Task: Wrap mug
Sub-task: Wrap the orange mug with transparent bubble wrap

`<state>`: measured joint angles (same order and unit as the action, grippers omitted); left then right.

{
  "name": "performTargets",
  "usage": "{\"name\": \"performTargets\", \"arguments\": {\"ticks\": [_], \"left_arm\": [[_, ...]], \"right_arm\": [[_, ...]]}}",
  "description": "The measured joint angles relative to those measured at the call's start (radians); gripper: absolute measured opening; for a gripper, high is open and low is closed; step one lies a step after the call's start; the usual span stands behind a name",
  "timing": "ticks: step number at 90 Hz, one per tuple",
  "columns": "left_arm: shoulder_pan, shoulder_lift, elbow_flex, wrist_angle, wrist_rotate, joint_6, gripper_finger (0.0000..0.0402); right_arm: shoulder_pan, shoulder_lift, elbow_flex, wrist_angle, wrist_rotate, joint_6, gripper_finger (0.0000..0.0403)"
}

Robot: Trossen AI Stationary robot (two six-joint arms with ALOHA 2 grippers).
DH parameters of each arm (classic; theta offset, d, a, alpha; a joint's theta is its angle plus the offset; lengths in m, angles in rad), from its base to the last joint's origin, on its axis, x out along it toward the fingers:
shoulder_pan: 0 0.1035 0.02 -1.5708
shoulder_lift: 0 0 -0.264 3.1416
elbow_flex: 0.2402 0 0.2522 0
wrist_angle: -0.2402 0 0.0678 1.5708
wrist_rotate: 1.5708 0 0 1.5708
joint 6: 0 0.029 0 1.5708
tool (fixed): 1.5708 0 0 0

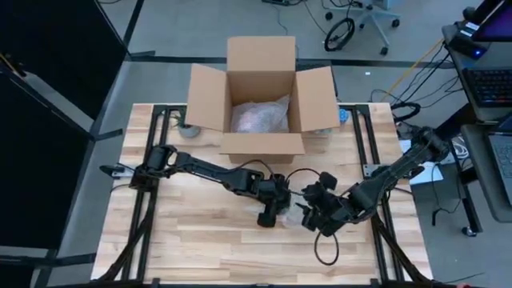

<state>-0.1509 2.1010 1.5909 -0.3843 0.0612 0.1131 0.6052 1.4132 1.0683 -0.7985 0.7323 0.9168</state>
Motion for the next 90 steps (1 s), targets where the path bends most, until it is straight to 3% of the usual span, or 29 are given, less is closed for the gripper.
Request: {"name": "performTargets", "arguments": {"ticks": [16,26,41,51,77,90], "left_arm": [[0.000,0.000,0.000,0.000,0.000,-0.001,0.0000],[0.000,0.000,0.000,-0.002,0.000,0.000,0.0000],[0.000,-0.001,0.000,-0.003,0.000,0.001,0.0000],[0.000,-0.002,0.001,-0.003,0.000,0.001,0.0000],[0.000,-0.002,0.002,-0.019,-0.002,0.007,0.0000],[0.001,-0.002,0.002,-0.042,-0.001,0.017,0.0000]], "right_arm": [[-0.047,-0.001,-0.016,-0.039,0.025,-0.059,0.0215],[-0.110,-0.001,-0.067,-0.006,-0.071,-0.128,0.0215],[-0.172,0.000,-0.178,0.347,-0.257,-0.277,0.0215],[-0.189,0.003,-0.230,0.551,-0.297,-0.309,0.0215],[-0.232,0.060,-0.251,0.563,-0.299,-0.202,0.0215],[-0.255,0.093,-0.246,0.564,-0.360,-0.179,0.0215]]}}
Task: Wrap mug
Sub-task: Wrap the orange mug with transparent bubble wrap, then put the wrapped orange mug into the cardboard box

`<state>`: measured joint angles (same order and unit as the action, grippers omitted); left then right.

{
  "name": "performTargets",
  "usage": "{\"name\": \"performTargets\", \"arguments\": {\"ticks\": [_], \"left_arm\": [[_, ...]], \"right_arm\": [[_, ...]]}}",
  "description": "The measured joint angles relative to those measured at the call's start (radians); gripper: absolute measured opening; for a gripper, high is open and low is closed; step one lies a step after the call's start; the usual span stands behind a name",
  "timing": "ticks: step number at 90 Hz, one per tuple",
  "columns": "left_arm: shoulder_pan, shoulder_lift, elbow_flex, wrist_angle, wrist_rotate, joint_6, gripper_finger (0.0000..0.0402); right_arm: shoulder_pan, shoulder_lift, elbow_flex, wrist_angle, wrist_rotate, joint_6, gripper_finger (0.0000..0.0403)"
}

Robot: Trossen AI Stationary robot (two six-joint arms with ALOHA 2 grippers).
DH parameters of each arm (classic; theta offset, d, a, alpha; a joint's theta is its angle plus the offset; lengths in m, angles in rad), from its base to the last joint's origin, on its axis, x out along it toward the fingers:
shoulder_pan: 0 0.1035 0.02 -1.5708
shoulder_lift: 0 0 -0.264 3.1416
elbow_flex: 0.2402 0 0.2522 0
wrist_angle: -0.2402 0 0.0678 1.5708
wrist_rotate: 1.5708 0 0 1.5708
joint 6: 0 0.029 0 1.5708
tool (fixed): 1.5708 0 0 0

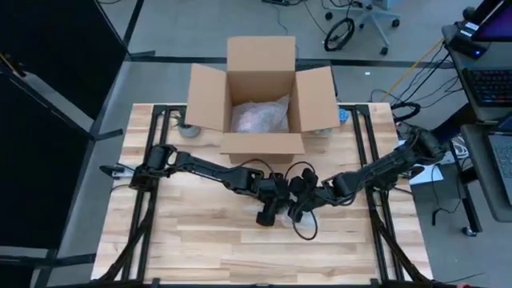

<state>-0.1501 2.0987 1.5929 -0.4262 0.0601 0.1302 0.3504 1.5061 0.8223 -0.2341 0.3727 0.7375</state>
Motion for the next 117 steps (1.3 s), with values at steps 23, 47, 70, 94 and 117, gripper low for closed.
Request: {"name": "performTargets", "arguments": {"ticks": [23,47,70,94,117], "left_arm": [[-0.003,-0.014,0.004,-0.040,-0.008,0.033,0.0000],[0.002,-0.015,0.039,-0.100,-0.015,0.065,0.0000],[-0.001,-0.015,0.072,-0.173,-0.018,0.063,0.0000],[-0.024,-0.015,0.093,-0.235,-0.024,0.087,0.0000],[-0.030,-0.123,0.109,-0.434,-0.129,0.094,0.0000]], "right_arm": [[0.011,0.015,0.002,-0.003,-0.020,-0.010,0.0215],[0.012,0.016,-0.002,-0.003,-0.029,-0.025,0.0215],[0.012,0.017,-0.003,0.002,-0.028,-0.032,0.0215],[0.014,0.018,-0.002,0.017,-0.039,-0.057,0.0215],[0.013,0.031,-0.016,-0.042,-0.062,-0.053,0.0215]]}}
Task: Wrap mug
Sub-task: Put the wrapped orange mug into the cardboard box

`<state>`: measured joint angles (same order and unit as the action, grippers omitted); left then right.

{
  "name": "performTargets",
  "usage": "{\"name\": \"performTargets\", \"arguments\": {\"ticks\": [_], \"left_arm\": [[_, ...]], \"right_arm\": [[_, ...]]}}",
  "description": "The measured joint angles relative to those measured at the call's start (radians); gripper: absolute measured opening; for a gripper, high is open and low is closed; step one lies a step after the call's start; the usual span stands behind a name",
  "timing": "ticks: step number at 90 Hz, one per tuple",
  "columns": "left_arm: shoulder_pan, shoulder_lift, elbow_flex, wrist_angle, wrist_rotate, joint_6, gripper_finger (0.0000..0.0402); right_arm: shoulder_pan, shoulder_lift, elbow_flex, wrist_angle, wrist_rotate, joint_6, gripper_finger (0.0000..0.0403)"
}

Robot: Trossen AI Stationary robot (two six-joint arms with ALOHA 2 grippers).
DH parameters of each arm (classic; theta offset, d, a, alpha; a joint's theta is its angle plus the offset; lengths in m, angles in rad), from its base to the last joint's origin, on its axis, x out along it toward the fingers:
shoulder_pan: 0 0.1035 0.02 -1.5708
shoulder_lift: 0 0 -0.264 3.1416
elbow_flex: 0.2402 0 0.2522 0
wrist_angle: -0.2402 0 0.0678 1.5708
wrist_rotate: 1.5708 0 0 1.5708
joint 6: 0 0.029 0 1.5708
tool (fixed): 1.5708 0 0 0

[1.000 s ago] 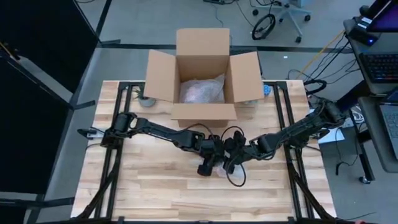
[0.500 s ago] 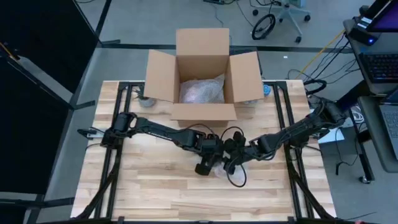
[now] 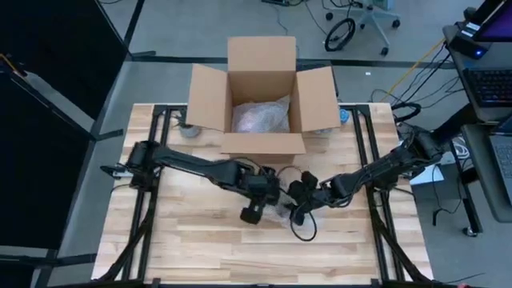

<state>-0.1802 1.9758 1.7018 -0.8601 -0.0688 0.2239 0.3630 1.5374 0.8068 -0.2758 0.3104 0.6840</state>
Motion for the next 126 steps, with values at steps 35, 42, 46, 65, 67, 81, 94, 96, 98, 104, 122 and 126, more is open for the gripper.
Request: {"name": "performTargets", "arguments": {"ticks": [35,42,46,65,67,81,94,96,98,104,122,126], "left_arm": [[0.000,-0.011,-0.009,0.105,0.010,-0.006,0.0000],[-0.003,-0.021,-0.009,0.121,0.010,-0.006,0.0000],[-0.006,-0.027,-0.010,0.124,0.012,-0.008,0.0000],[-0.022,-0.029,-0.141,0.240,0.127,-0.043,0.0000],[-0.026,-0.035,-0.168,0.269,0.137,-0.053,0.0000],[-0.031,-0.050,-0.363,0.466,0.155,-0.116,0.0000],[-0.032,-0.042,-0.520,0.701,0.191,-0.166,0.0000],[-0.032,-0.042,-0.535,0.737,0.193,-0.174,0.0000],[-0.032,-0.042,-0.547,0.771,0.193,-0.184,0.0000],[-0.030,-0.043,-0.561,0.830,0.193,-0.190,0.0000],[-0.022,-0.035,-0.562,0.866,0.192,-0.179,0.0000],[-0.020,-0.034,-0.563,0.871,0.191,-0.179,0.0000]], "right_arm": [[-0.001,-0.006,0.006,0.037,0.023,0.009,0.0215],[0.002,-0.008,0.007,0.047,0.023,-0.005,0.0215],[0.005,-0.008,0.008,0.049,0.024,-0.017,0.0215],[0.006,-0.004,0.008,0.141,0.023,-0.111,0.0215],[0.006,-0.004,0.008,0.146,0.023,-0.126,0.0215],[0.005,0.008,0.009,0.156,0.020,-0.206,0.0215],[0.000,0.028,0.011,0.240,-0.007,-0.279,0.0215],[-0.003,0.032,0.011,0.253,-0.010,-0.282,0.0215],[-0.003,0.037,0.012,0.258,-0.019,-0.285,0.0215],[-0.010,0.060,0.011,0.272,-0.046,-0.290,0.0215],[-0.050,0.131,0.036,0.268,-0.159,-0.273,0.0215],[-0.066,0.149,0.053,0.246,-0.188,-0.257,0.0214]]}}
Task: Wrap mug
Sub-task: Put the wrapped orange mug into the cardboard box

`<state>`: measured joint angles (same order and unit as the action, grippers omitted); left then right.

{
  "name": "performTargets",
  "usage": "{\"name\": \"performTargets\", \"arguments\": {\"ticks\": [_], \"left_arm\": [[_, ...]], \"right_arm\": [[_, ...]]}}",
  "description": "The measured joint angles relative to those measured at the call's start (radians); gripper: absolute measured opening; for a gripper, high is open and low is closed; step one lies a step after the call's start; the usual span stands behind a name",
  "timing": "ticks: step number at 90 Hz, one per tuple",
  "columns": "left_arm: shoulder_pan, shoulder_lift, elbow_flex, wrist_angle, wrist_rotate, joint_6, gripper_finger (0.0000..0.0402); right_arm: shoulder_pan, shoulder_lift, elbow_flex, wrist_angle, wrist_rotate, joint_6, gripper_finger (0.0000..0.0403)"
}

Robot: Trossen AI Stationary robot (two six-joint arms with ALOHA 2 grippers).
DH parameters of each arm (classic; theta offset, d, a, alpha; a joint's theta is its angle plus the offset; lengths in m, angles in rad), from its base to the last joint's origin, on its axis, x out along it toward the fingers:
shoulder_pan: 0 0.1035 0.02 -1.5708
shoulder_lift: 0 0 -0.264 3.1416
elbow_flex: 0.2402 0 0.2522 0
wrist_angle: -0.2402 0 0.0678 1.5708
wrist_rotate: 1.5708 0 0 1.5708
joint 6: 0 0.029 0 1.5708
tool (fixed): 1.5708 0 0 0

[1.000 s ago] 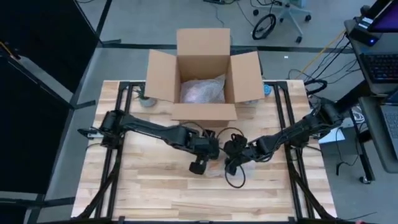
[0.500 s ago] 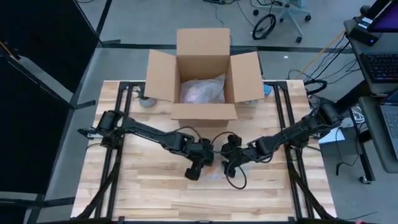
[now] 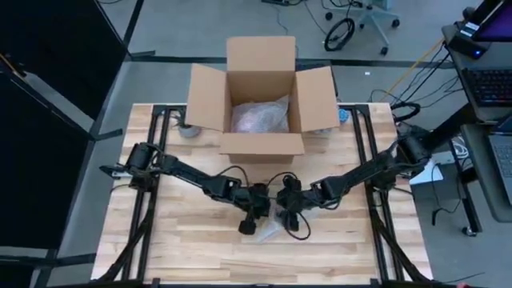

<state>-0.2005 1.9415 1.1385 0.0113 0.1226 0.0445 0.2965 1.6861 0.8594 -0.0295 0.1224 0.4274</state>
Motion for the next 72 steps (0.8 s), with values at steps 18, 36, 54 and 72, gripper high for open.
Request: {"name": "performTargets", "arguments": {"ticks": [18,36,54,72], "left_arm": [[0.000,0.000,0.000,-0.010,-0.018,0.001,0.0000],[-0.012,-0.013,0.005,-0.062,-0.026,-0.018,0.0000],[-0.062,-0.105,0.013,-0.162,-0.104,-0.065,0.0000],[-0.134,-0.251,0.011,-0.242,-0.192,-0.083,0.0000]], "right_arm": [[-0.054,0.094,0.078,-0.108,-0.142,0.028,0.0151],[-0.030,0.100,0.101,-0.157,-0.157,0.039,0.0054],[0.057,-0.024,0.086,-0.214,-0.146,0.028,0.0052],[0.135,-0.216,0.155,-0.185,-0.085,-0.051,0.0017]]}}
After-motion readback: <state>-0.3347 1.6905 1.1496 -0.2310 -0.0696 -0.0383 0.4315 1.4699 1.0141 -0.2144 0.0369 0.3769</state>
